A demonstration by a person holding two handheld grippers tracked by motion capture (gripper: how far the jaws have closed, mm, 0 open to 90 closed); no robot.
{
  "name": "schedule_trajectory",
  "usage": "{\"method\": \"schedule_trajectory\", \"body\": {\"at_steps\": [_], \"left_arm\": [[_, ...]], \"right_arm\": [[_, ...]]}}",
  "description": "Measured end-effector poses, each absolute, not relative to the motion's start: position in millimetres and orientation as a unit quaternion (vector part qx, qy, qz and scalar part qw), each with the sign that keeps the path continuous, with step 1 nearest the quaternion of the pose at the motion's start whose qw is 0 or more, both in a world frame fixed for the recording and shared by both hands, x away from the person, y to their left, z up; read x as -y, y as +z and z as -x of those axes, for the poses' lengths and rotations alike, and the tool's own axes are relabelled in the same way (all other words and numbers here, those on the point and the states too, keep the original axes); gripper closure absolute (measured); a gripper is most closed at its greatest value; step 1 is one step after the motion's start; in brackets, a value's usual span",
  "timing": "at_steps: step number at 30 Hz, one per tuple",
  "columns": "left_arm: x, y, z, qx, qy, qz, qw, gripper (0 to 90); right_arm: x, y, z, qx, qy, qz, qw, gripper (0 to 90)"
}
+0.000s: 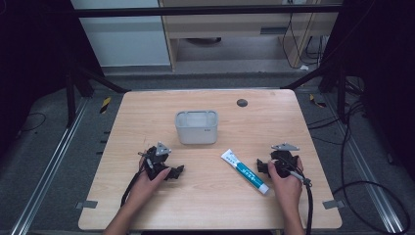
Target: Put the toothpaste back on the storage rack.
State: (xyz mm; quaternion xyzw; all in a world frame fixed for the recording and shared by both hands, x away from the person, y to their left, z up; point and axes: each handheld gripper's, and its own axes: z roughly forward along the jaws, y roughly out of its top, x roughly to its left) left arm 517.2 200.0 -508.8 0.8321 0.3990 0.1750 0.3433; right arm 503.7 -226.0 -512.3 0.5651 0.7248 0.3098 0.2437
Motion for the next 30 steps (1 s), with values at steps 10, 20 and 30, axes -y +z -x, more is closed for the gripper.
{"method": "schedule_trajectory", "body": {"at_steps": [10, 20, 30], "left_arm": [[-200.0, -508.8, -517.2, -0.399, 0.175, -0.832, 0.343, 0.0], [-200.0, -508.8, -516.2, -0.400, 0.176, -0.831, 0.343, 0.0], [-200.1, -508.7, -516.0, -0.400, 0.176, -0.832, 0.342, 0.0]], "right_arm": [[225.9, -512.4, -503.4, -0.725, 0.310, -0.565, 0.243, 0.4], [226.9, -509.0, -503.0, -0.731, 0.307, -0.560, 0.238, 9.3], [201.8, -453.6, -483.3, -0.782, 0.280, -0.501, 0.242, 13.8]]}}
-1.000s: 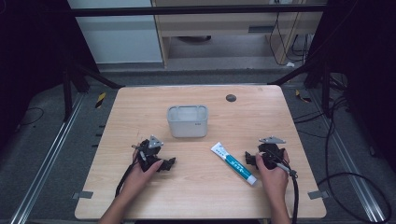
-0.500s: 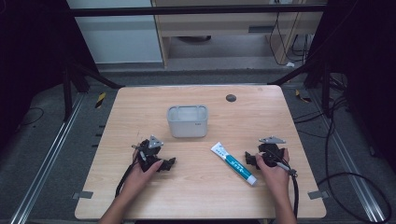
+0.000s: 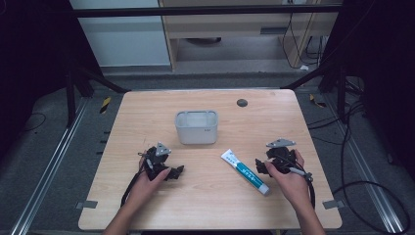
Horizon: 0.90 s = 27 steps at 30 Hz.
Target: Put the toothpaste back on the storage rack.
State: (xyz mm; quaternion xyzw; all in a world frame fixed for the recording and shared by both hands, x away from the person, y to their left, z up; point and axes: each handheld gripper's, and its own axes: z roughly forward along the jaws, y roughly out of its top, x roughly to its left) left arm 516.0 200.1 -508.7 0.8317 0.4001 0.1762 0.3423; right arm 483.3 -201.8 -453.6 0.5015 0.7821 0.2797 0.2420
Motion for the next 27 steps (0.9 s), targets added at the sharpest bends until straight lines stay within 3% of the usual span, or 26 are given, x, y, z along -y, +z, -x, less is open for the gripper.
{"method": "schedule_trajectory", "body": {"at_steps": [9, 16, 27], "left_arm": [[-200.4, -508.8, -515.4, -0.398, 0.176, -0.832, 0.343, 0.0], [-200.4, -508.8, -515.3, -0.398, 0.176, -0.832, 0.343, 0.0], [-200.4, -508.8, -515.3, -0.398, 0.176, -0.832, 0.343, 0.0]], "right_arm": [[171.7, -436.9, -483.7, -0.823, 0.245, -0.468, 0.207, 21.1], [148.5, -431.2, -487.5, -0.850, 0.231, -0.432, 0.192, 32.4], [129.3, -422.1, -496.1, -0.866, 0.220, -0.413, 0.176, 37.6]]}}
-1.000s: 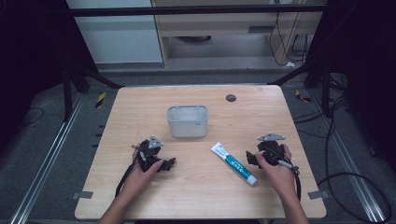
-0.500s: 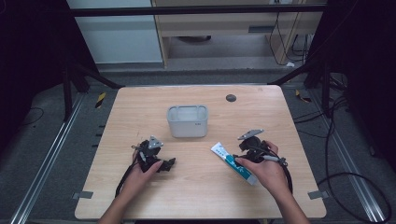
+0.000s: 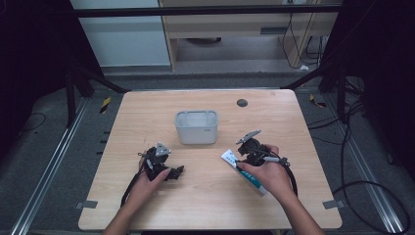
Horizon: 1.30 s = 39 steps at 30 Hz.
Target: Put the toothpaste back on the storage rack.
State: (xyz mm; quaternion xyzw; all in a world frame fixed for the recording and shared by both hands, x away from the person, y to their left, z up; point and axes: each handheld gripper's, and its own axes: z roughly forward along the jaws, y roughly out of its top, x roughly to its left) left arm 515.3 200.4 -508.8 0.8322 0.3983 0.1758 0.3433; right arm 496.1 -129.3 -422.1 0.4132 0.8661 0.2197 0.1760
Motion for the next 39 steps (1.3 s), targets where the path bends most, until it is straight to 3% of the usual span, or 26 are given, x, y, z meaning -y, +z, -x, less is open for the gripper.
{"method": "schedule_trajectory", "body": {"at_steps": [8, 23, 39], "left_arm": [[-200.4, -508.8, -515.3, -0.398, 0.176, -0.832, 0.343, 0.0], [-200.4, -508.8, -515.4, -0.398, 0.176, -0.832, 0.343, 0.0], [-200.4, -508.8, -515.4, -0.398, 0.176, -0.832, 0.343, 0.0]], "right_arm": [[121.6, -420.6, -499.6, -0.871, 0.216, -0.408, 0.171, 37.4], [110.4, -426.5, -514.1, -0.881, 0.208, -0.406, 0.128, 55.9], [110.0, -446.6, -533.0, -0.879, 0.176, -0.434, 0.087, 53.3]]}}
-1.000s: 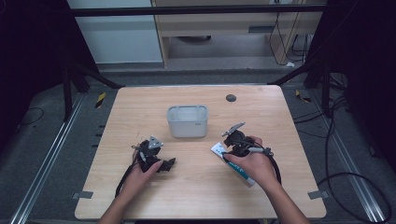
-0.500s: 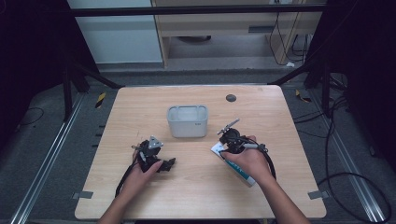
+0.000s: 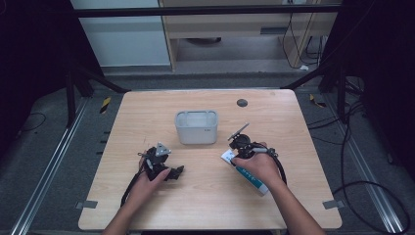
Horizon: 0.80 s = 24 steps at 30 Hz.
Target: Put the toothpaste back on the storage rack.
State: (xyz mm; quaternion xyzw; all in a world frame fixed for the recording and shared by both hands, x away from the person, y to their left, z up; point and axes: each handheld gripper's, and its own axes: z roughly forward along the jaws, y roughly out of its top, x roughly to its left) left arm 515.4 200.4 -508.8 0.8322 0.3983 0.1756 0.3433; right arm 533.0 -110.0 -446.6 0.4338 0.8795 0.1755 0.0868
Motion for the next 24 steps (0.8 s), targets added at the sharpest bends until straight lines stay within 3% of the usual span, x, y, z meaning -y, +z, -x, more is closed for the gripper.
{"method": "schedule_trajectory", "body": {"at_steps": [24], "left_arm": [[-200.5, -508.8, -515.7, -0.397, 0.175, -0.833, 0.344, 0.0]], "right_arm": [[101.2, -463.1, -539.3, -0.888, 0.140, -0.433, 0.071, 51.8]]}}
